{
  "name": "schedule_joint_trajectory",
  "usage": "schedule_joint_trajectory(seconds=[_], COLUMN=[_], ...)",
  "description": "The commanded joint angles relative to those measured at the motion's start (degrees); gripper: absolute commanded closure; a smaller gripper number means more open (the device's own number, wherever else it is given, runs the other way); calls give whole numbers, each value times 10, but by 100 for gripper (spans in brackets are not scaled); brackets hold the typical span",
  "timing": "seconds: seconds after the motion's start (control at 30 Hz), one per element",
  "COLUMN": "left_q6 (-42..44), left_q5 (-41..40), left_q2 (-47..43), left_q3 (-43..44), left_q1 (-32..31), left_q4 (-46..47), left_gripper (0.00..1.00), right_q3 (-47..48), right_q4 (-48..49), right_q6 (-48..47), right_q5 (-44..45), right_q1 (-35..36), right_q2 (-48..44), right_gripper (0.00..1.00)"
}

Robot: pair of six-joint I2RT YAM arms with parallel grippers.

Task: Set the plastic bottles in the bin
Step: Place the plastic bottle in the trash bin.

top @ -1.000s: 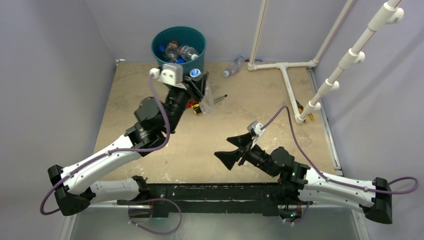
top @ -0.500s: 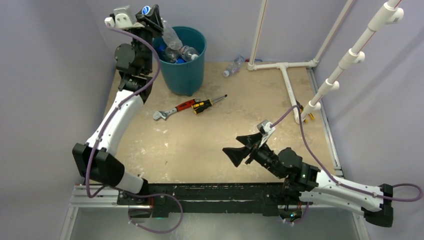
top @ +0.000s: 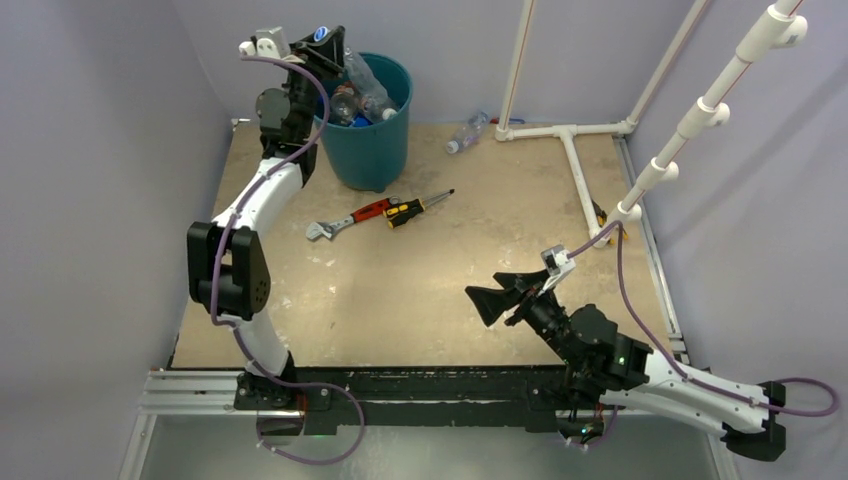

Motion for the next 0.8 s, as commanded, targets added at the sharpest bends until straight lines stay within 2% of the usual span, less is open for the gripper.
schedule_joint_trajectory(seconds=[0.0,0.17,0.37,0.5,0.77], left_q6=[3,21,39,31,56], left_q5=[27,-25,4,-56,-113], left_q2=[24,43,32,13,47], left_q3=[17,-4,1,-16,49], left_q1=[-1,0,0,2,2], left_q4=[59,92,69,116,108], left_gripper=[100,98,98,100,100], right_q3=[3,1,1,4,9], right_q4=[20,29,16,17,31], right_q6=[1,3,7,4,1], right_q5=[36,33,42,50,47], right_q1=[1,1,1,1,1], right_q2=[18,33,20,20,45], right_gripper=[9,9,9,9,9])
